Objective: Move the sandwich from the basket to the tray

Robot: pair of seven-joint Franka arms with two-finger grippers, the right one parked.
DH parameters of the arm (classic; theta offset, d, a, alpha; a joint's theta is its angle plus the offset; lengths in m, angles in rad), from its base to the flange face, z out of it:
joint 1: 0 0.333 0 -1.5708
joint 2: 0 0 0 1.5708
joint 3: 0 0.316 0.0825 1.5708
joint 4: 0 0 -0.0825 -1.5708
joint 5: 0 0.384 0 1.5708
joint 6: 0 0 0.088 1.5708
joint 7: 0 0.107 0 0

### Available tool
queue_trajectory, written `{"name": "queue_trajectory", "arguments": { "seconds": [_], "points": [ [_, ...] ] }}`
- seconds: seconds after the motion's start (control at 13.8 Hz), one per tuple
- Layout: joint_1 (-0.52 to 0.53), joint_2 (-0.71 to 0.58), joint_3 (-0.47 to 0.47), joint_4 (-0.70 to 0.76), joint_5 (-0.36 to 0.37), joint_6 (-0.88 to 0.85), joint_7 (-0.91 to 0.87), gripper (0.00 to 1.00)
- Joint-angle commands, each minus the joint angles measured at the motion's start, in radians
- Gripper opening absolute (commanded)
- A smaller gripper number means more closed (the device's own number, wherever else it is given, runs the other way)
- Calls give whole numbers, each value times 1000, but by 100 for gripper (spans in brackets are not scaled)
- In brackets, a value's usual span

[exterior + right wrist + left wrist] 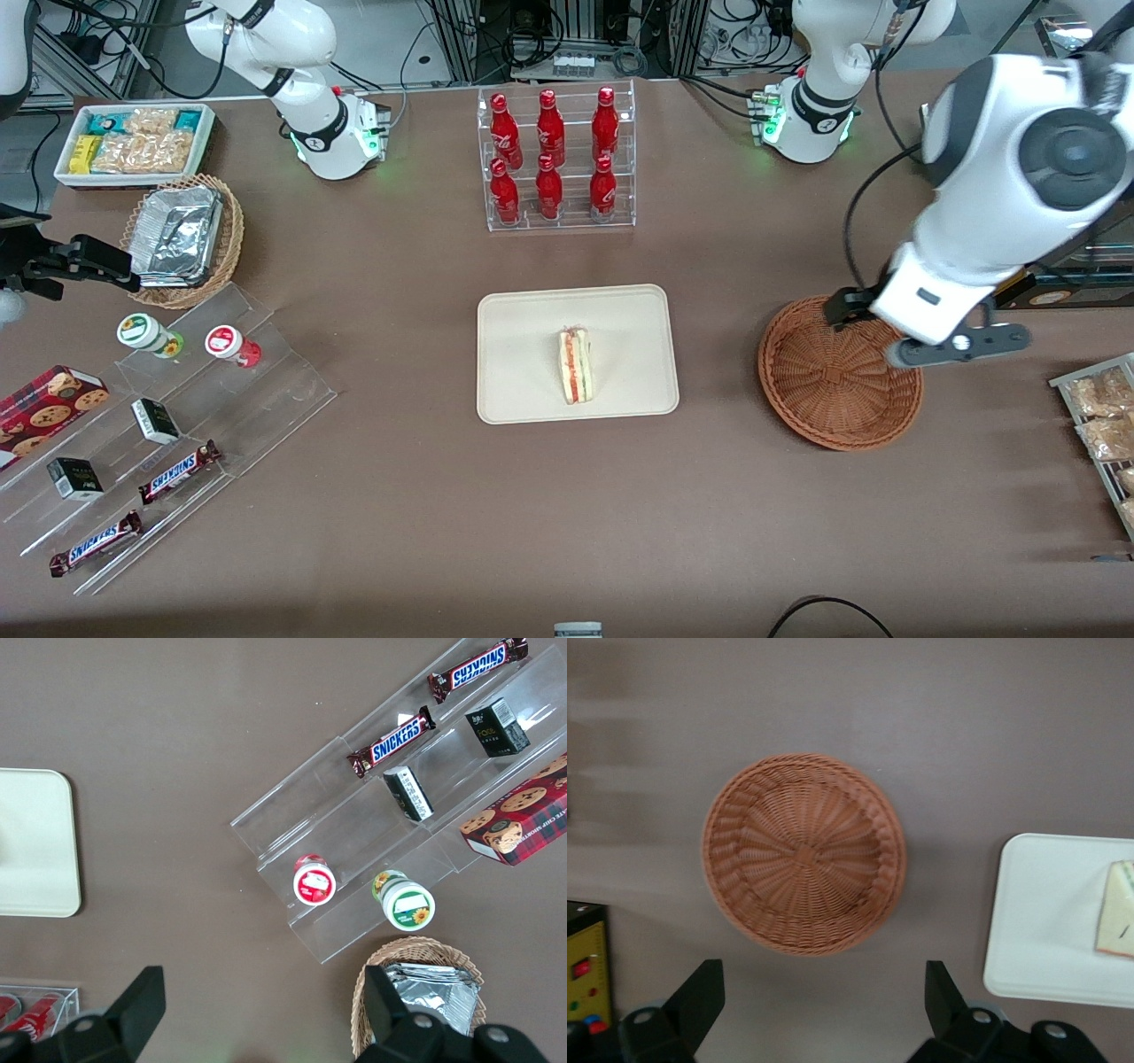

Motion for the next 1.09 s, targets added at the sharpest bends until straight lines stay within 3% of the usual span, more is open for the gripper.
{"name": "queue_trajectory", "arguments": {
  "seconds": [0.0, 0.36, 0.58, 1.01],
  "points": [
    [63, -53, -12, -32, -19, -32, 98, 100],
    [140, -130, 9, -104, -62, -44, 276, 100],
    [131, -186, 29, -171, -67, -35, 288, 100],
    [113, -199, 42, -173, -101, -35, 288, 100]
  ]
}}
